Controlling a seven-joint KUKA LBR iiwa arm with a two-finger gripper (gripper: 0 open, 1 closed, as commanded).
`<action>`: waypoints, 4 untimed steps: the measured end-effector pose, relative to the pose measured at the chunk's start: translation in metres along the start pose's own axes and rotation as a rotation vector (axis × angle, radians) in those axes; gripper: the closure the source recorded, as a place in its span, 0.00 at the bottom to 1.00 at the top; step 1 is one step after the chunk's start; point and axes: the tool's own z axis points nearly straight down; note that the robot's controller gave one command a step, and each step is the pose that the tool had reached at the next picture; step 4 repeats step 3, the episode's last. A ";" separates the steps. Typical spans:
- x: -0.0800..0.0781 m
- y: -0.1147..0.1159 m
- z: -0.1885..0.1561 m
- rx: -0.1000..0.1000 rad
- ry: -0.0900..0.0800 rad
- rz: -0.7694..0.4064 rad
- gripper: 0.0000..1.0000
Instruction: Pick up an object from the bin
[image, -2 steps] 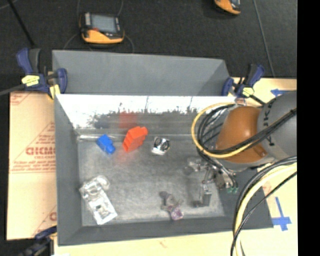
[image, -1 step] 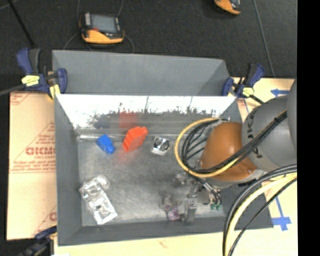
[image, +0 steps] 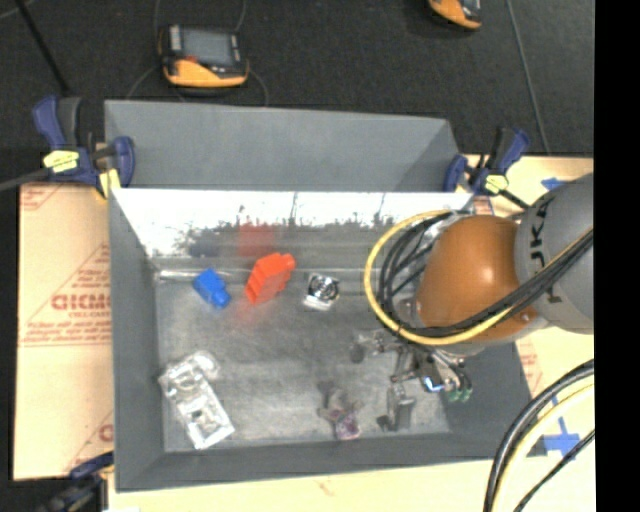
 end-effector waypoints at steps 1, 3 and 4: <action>-0.014 0.039 0.066 -0.003 0.002 -0.317 0.00; -0.029 0.046 -0.080 0.001 -0.005 -0.290 1.00; -0.029 0.046 -0.080 0.001 -0.005 -0.290 1.00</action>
Offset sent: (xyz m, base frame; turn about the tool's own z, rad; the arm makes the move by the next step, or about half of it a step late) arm 0.0056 0.0412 -0.0655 -0.3169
